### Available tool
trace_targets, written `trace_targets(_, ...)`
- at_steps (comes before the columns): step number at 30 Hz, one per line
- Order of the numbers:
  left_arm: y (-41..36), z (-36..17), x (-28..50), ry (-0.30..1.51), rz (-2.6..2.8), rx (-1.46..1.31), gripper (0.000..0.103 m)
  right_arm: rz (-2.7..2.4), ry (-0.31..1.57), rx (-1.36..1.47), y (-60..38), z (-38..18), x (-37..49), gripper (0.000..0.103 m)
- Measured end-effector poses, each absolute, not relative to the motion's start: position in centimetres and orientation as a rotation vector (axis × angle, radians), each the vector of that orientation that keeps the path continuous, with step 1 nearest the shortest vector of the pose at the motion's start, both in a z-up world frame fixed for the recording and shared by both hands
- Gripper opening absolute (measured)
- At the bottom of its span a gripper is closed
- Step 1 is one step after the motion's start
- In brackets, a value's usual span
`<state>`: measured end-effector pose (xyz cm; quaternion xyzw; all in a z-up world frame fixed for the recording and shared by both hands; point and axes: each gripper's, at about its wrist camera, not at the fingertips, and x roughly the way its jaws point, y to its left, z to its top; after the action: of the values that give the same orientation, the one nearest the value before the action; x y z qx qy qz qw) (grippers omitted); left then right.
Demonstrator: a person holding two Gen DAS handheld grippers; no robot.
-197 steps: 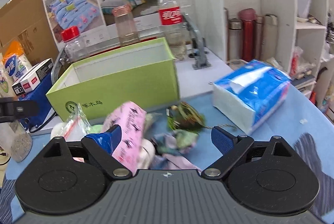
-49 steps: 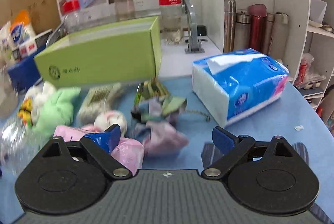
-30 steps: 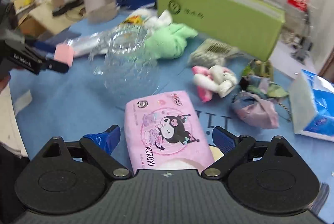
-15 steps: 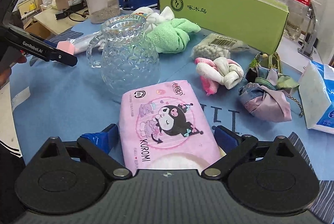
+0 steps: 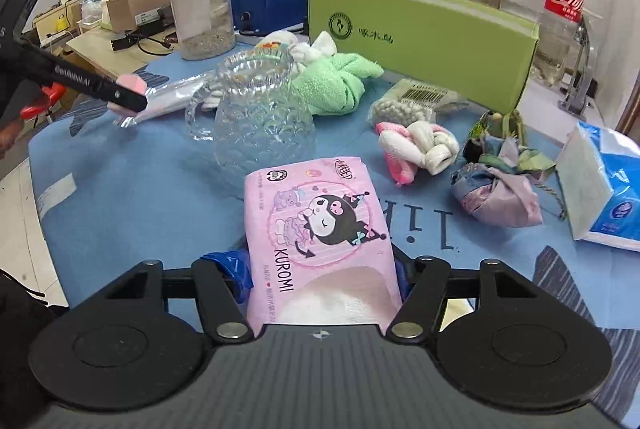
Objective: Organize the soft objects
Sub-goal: 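Close left tool on pink sponge while right tool grips the tissue pack, then carry sponge and tissue pack into green box and open both tools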
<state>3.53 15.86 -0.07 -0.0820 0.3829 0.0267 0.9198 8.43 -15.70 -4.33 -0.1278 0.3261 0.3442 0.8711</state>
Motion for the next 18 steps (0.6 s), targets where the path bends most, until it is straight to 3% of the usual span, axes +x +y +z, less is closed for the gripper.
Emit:
trace_targets(10,12.4,8.4,18.9,0.594,-0.096,-0.163,0.050,0.589,0.403,-0.125,-15.6,5.8,17.4,0.050)
trace_targets(16,10.2,9.0,28.7,0.629,-0.089,-0.123,0.051,0.500,0.410,-0.065,-12.8,7.7,28.4,0.050)
trace_targets(18,9.9,8.3,30.8,0.649,-0.088,-0.111,0.068,0.486,0.459,-0.070,-12.0,7.0,31.1,0.053)
